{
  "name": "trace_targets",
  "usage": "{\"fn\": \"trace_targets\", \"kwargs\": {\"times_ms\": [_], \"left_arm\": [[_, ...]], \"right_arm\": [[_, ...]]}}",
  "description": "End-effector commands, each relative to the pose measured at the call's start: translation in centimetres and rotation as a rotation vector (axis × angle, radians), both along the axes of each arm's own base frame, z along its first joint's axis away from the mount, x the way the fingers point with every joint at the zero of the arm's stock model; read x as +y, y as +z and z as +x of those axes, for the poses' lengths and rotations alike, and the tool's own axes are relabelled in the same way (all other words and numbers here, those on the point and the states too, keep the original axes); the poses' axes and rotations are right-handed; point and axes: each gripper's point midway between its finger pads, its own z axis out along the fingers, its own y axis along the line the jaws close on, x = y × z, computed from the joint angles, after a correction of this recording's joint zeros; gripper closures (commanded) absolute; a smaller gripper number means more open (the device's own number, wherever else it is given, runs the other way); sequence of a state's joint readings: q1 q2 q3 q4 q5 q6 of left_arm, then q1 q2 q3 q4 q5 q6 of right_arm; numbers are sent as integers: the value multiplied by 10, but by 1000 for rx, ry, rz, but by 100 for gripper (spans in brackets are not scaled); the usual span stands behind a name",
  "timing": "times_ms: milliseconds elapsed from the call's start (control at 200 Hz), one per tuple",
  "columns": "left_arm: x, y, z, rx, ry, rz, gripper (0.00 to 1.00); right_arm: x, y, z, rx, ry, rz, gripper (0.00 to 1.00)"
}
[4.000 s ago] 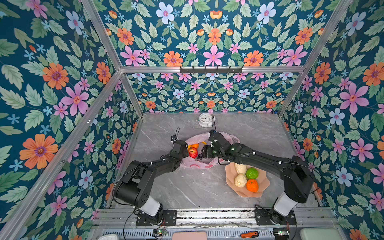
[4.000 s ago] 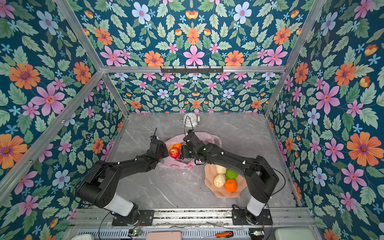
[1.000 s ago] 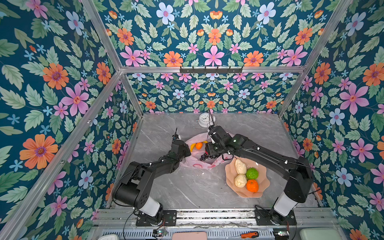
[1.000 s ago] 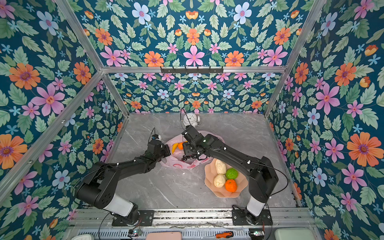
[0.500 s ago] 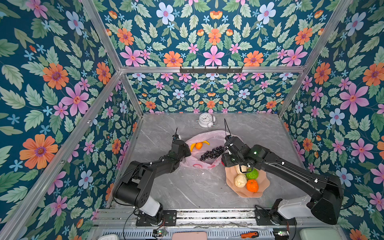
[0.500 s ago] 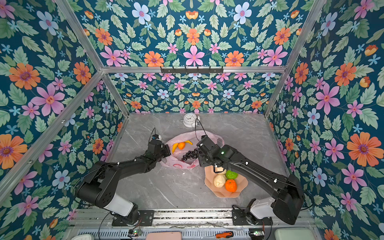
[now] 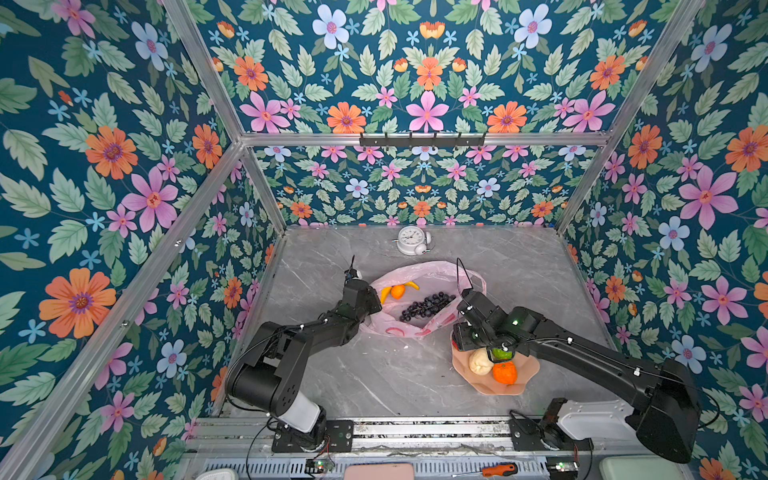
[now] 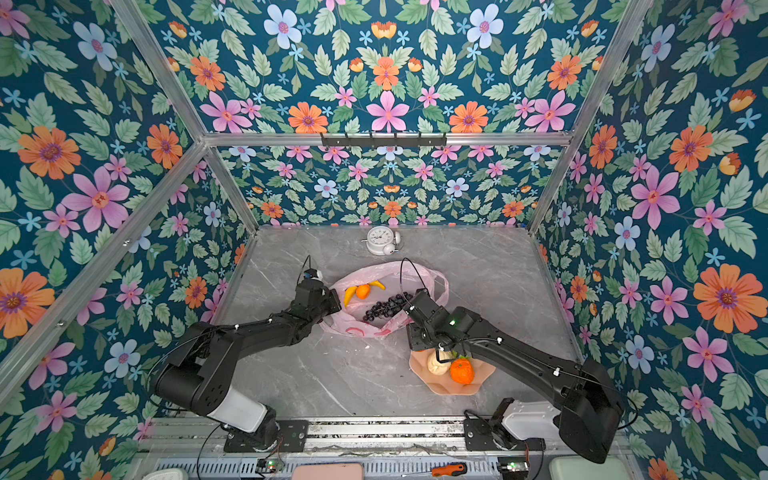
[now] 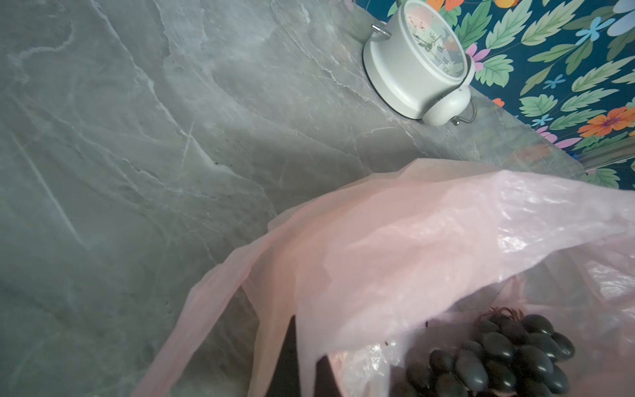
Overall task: Take the fake fruits out of the plastic bag
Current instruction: 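Lower the red apple into the peach bowl and open the right gripper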
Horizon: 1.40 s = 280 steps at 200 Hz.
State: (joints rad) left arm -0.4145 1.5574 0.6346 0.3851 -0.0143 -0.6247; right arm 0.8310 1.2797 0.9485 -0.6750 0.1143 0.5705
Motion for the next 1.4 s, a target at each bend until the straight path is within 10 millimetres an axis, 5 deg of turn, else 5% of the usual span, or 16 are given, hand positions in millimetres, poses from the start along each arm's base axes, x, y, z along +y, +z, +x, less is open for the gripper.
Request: {"fn": "trace_targets", "kwargs": {"times_ms": [0,745,1395], "left_arm": [[3,0,0,-1,6,12,95],[3,1,1,0,6,15,95],[4,0,0,0,7,18,94]], "right_arm": [[4,-2,4,-15,-22,28,39],[-8,-37,-2,23,-83,-8,38],[-29,-40,-2,22,-123,-114,30]]}}
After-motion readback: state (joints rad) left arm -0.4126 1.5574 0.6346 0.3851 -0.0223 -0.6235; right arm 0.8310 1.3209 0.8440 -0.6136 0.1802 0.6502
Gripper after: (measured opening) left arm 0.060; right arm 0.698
